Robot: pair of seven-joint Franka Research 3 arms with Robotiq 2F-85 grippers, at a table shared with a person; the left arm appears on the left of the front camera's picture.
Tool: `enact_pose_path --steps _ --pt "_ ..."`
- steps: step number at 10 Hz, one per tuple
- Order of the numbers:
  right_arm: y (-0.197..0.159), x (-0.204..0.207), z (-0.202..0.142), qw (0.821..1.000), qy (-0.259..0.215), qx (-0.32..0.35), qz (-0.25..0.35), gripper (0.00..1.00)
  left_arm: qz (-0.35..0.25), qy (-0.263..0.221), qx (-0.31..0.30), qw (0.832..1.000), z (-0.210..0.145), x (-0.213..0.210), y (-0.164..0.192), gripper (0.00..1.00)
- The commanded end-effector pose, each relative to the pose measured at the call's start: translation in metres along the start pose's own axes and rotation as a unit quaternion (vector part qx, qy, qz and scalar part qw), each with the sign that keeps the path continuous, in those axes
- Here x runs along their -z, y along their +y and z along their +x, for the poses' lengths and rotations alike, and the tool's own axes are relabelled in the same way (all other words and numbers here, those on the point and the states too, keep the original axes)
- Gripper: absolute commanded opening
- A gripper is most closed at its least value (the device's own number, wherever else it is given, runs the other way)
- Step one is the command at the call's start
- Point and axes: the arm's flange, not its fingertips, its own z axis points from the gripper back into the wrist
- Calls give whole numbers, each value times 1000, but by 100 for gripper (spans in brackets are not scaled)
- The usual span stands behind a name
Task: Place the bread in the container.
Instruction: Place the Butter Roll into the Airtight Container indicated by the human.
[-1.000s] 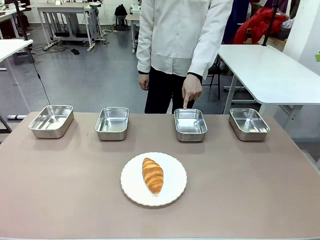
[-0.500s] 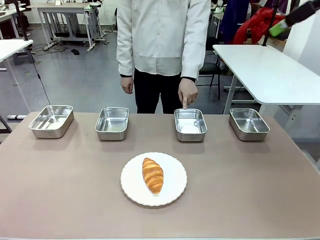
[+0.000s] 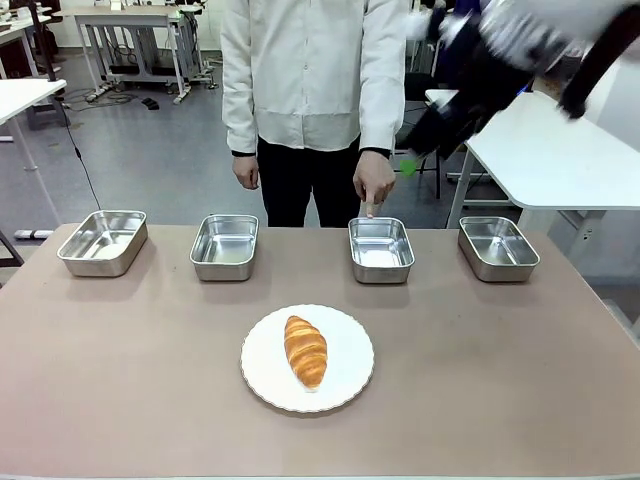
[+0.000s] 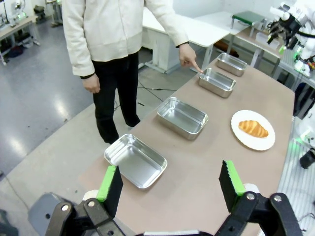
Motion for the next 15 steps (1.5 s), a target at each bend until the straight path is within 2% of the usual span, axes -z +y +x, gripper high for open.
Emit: enact_pose_path --steps 1,2,3,4,5,6,11,12,15 --pt "9 55 14 997 -8 79 -22 100 -4 -8 9 1000 1 -2 -2 100" --pt "22 90 14 994 -6 105 -35 100 -4 -8 9 1000 1 -2 -2 100" --pt "32 121 14 982 -7 176 -73 100 -4 -8 9 1000 1 -2 -2 100" --pt "36 150 4 981 41 173 -77 100 -4 -8 9 1000 1 -2 -2 100" --pt "36 156 3 971 39 231 -49 100 -4 -8 9 1000 1 -2 -2 100" --pt "30 132 0 989 13 145 -40 100 -4 -8 9 1000 1 -2 -2 100" --pt "33 136 3 986 14 158 -47 100 -4 -8 9 1000 1 -2 -2 100" --pt "63 145 8 983 34 154 -96 100 -4 -8 9 1000 1 -2 -2 100" --pt "118 179 15 973 80 199 -85 100 -4 -8 9 1000 1 -2 -2 100"
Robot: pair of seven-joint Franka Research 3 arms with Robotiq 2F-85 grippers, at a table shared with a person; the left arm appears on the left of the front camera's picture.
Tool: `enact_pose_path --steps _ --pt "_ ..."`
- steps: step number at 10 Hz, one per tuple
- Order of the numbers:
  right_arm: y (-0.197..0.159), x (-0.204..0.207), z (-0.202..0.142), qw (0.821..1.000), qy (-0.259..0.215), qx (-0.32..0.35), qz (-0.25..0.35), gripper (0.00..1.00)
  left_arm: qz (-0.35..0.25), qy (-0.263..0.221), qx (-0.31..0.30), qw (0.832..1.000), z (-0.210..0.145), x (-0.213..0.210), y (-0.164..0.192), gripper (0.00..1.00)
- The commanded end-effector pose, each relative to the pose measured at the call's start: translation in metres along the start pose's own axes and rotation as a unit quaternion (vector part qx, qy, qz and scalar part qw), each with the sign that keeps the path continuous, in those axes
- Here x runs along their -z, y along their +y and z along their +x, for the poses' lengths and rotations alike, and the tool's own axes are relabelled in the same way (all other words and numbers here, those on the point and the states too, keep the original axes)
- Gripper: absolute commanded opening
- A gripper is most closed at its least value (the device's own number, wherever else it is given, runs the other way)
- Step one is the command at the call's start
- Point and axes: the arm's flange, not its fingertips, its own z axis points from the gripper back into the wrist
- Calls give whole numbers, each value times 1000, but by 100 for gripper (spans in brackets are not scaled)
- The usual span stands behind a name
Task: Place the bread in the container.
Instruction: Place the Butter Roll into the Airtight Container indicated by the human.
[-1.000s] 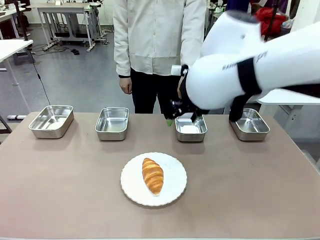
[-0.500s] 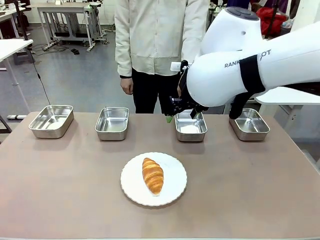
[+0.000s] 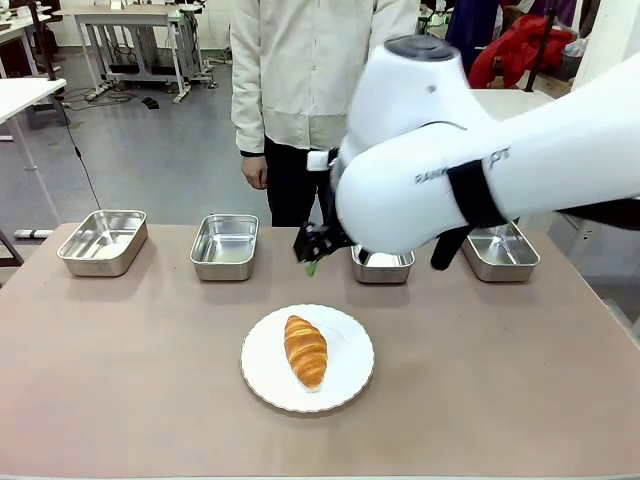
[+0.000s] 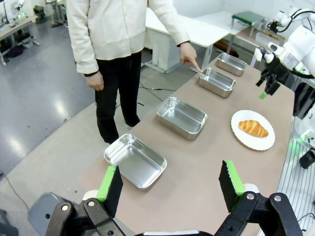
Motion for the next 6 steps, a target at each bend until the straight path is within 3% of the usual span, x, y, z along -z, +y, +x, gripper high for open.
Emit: enact_pose_path --steps 1,6 --pt "32 20 10 999 35 31 -16 100 -3 -8 9 1000 1 -1 -2 100" --pt "62 73 -3 997 72 30 -30 100 -3 -8 9 1000 1 -1 -2 100"
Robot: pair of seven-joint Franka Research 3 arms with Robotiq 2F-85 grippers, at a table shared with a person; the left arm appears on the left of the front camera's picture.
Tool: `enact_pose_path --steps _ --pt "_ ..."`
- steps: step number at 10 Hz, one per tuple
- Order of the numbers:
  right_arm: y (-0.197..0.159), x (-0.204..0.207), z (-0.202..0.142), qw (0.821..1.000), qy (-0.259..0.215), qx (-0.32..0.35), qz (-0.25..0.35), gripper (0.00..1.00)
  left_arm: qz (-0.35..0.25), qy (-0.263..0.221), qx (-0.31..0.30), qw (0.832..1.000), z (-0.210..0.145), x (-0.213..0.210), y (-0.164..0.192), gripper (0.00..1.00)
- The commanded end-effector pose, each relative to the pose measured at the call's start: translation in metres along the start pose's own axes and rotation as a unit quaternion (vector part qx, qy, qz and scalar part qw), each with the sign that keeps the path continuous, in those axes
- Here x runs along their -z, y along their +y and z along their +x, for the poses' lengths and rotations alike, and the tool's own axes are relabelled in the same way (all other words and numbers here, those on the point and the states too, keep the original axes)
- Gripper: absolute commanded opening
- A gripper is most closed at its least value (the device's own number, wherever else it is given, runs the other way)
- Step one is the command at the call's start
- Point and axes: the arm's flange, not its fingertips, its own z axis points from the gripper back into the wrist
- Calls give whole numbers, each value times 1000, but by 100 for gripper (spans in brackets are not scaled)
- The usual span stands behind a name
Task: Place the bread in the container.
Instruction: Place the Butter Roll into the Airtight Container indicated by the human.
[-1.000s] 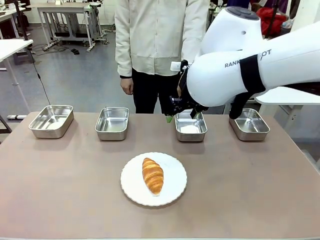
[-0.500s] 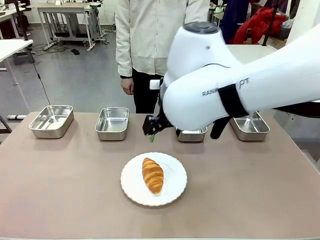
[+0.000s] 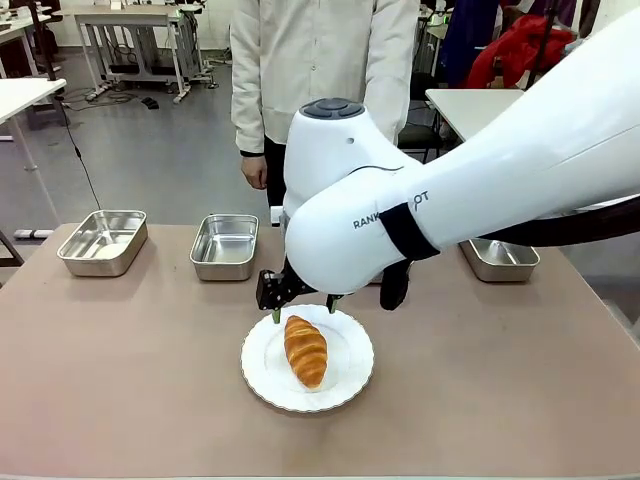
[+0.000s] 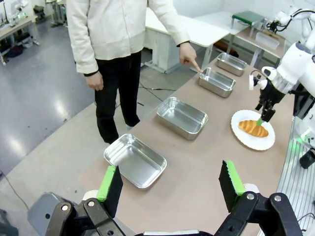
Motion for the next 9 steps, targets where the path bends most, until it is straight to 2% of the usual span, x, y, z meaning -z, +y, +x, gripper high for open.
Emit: enact_pose_path --steps 1,4,9 --pt "11 11 8 1000 4 10 -15 100 -3 -8 9 1000 1 -1 -2 100" --pt "11 26 1 999 26 13 -18 100 -3 -8 9 1000 1 -1 -2 100" --pt "3 53 -2 999 26 27 -21 100 -3 -8 9 1000 1 -1 -2 100"
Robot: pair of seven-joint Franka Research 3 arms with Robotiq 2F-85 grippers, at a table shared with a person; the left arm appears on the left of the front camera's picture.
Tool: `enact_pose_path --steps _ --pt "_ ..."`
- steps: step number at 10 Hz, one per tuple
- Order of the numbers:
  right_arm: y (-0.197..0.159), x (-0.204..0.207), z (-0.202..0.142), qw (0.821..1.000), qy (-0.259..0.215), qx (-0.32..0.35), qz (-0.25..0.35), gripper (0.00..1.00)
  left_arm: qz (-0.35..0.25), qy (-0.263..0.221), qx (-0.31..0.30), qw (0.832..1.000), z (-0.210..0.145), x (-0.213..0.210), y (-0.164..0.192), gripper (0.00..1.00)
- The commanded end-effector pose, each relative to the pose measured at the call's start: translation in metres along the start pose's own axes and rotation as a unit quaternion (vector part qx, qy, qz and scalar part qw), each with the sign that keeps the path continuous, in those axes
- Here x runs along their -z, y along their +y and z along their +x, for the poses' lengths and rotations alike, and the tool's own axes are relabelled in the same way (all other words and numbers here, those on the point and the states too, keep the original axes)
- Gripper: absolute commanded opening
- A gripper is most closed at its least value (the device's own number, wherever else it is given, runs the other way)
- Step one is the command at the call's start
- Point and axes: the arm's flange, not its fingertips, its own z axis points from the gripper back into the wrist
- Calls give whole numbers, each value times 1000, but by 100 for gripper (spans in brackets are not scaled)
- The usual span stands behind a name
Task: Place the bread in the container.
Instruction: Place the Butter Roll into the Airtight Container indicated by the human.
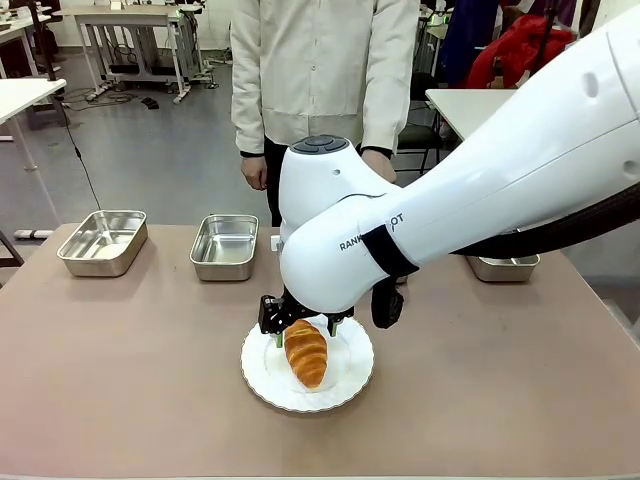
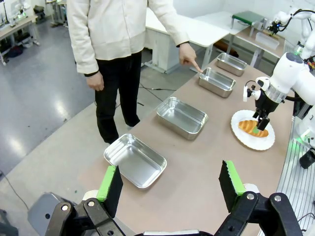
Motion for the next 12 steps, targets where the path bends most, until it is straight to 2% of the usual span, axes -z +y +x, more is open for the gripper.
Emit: enact_pose_path --steps 1,6,7,8,9,10,11,12 --pt "6 12 1 1000 -11 19 -13 100 -3 -8 9 1000 1 -1 -2 100" --pt "11 26 2 1000 -5 2 -25 100 -3 -8 9 1000 1 -1 -2 100" --pt "11 27 2 1000 -4 7 -30 80 -3 -8 9 1000 1 -1 -2 100" --pt "10 27 2 999 -8 11 -35 80 -3 -8 9 1000 1 -1 -2 100" --pt "10 27 3 999 -10 10 -35 60 -3 -8 9 1000 1 -1 -2 100" --pt "9 28 3 999 -15 8 -35 75 -3 -8 9 1000 1 -1 -2 100" --pt "9 29 4 1000 -11 4 -29 40 -3 -8 9 1000 1 -1 -2 100" --pt "7 28 5 999 -35 20 -32 55 -3 -8 9 1000 1 -1 -2 100"
